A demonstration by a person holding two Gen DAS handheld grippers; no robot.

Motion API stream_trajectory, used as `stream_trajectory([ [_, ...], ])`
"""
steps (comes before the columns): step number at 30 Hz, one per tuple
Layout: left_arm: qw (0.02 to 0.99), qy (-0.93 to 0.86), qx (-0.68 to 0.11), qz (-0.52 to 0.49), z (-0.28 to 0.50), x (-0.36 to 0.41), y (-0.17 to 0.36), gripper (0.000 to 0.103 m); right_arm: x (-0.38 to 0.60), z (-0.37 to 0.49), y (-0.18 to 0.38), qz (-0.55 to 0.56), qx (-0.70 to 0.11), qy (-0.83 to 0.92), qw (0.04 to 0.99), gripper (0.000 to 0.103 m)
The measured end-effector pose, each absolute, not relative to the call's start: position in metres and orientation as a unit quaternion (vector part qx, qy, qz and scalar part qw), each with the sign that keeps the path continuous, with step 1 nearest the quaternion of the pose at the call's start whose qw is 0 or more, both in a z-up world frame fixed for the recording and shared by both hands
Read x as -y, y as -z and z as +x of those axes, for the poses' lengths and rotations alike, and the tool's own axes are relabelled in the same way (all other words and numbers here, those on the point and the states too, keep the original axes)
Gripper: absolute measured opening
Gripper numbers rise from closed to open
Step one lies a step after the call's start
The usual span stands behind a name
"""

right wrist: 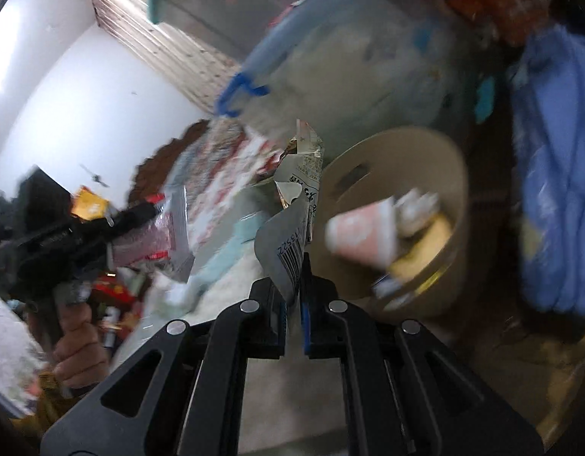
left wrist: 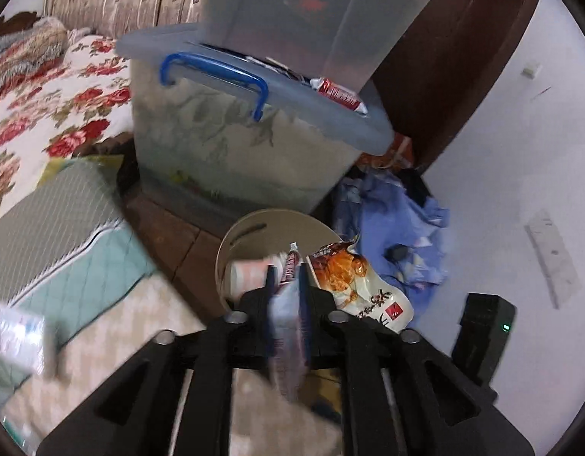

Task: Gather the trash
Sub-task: 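Open both grippers over the beige bin to drop the items, then move the left gripper to the clear water bottle while the right approaches the tissue pack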

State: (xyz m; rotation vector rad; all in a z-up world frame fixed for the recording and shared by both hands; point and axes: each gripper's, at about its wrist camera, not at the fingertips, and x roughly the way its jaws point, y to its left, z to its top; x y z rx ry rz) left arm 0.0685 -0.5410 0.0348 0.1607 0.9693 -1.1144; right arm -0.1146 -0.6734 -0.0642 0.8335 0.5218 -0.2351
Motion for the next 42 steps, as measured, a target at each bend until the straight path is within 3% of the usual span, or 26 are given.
stream_trajectory([
  [1,0.737,0.503,-0.446,0.075,0.07,0.55,-0.029,0.056,0.68,-0.104,0.071,0.393,-0.272,0.122,0.87,0.011],
  [2,0.739,0.494,-0.452,0.075,0.072,0.561,-0.019,0.063,0.684,-0.105,0.074,0.394,-0.28,0.125,0.866,0.012],
  [3,0.737,0.486,-0.463,0.078,0.075,0.569,-0.008,0.061,0.689,-0.099,0.081,0.402,-0.29,0.126,0.86,0.017],
  [5,0.727,0.48,-0.485,0.082,0.078,0.579,0.006,0.061,0.693,-0.097,0.082,0.407,-0.29,0.135,0.856,0.054],
  [6,0.724,0.481,-0.489,0.079,0.078,0.578,0.008,0.061,0.692,-0.102,0.08,0.401,-0.274,0.146,0.862,0.08],
  [16,0.716,0.524,-0.46,0.038,0.079,0.515,-0.033,0.061,0.662,-0.115,0.054,0.368,-0.217,0.168,0.888,0.077],
  [22,0.74,0.531,-0.411,0.039,0.064,0.436,-0.061,0.062,0.637,-0.098,0.04,0.368,-0.216,0.131,0.895,0.074],
  [29,0.793,0.463,-0.393,0.054,0.065,0.334,-0.054,0.064,0.568,-0.046,0.029,0.336,-0.253,0.047,0.906,0.07],
  [33,0.825,0.363,-0.432,0.002,0.111,0.264,-0.044,0.07,0.529,-0.014,0.031,0.333,-0.28,0.002,0.901,0.069],
  [38,0.829,0.278,-0.48,-0.069,0.162,0.202,-0.024,0.071,0.467,0.032,0.036,0.308,-0.322,-0.072,0.892,0.049],
  [42,0.831,0.255,-0.491,-0.069,0.176,0.197,-0.012,0.087,0.42,0.065,0.044,0.266,-0.36,-0.096,0.889,0.044],
])
